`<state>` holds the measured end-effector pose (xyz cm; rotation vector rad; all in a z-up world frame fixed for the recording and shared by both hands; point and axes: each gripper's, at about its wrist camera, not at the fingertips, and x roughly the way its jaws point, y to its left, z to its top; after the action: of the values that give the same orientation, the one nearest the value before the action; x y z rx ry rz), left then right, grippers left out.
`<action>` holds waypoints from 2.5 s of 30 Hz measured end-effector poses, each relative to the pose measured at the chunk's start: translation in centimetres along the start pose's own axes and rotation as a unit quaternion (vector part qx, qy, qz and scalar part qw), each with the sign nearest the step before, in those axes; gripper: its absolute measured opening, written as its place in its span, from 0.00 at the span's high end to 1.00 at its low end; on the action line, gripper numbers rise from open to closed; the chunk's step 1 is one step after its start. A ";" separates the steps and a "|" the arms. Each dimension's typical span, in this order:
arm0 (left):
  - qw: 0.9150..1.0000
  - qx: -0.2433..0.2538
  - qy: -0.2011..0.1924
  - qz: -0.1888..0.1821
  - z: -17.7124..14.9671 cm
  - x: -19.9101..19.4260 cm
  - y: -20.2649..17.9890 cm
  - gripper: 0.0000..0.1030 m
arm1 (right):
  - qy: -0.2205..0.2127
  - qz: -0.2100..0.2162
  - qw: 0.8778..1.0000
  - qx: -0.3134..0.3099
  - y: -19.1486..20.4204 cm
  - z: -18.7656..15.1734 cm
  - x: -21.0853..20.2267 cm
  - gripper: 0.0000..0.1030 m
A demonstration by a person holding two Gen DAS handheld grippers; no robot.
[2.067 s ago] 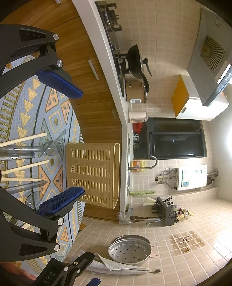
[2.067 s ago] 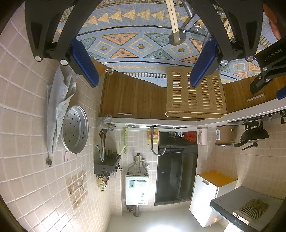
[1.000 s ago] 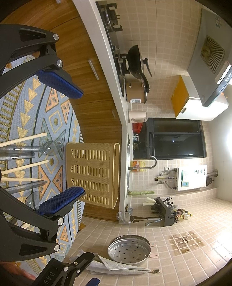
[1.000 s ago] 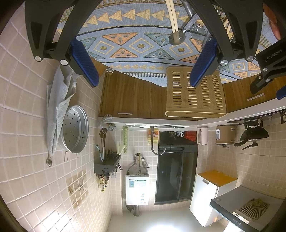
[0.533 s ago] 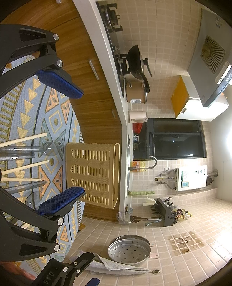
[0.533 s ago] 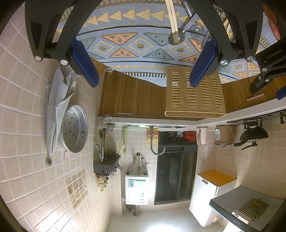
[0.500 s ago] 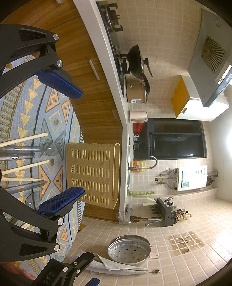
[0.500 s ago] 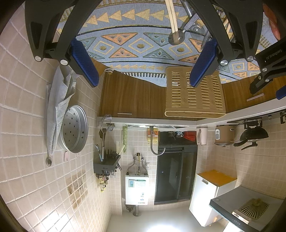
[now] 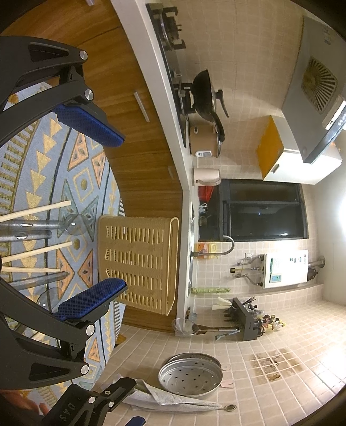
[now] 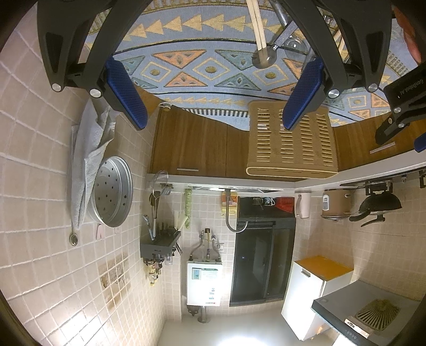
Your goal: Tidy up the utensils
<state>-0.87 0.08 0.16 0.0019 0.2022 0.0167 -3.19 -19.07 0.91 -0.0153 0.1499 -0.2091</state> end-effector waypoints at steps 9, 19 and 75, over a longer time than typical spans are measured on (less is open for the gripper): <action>1.000 -0.004 0.002 0.000 0.0 0.2 0.2 0.07 | 0.000 -0.011 1.000 0.012 -0.5 -0.1 0.2 0.06; 0.989 -0.023 0.127 -0.076 3.6 2.2 4.8 0.18 | 0.085 0.034 0.996 -0.003 -2.4 3.2 1.8 0.06; 0.900 -0.012 0.416 -0.133 -3.8 13.8 3.5 0.79 | 0.529 0.228 0.815 0.067 4.2 -5.6 16.0 0.82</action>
<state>11.85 3.80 -6.30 -0.0582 1.0612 -0.2591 12.28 -18.30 -7.14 0.2844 1.2474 0.2843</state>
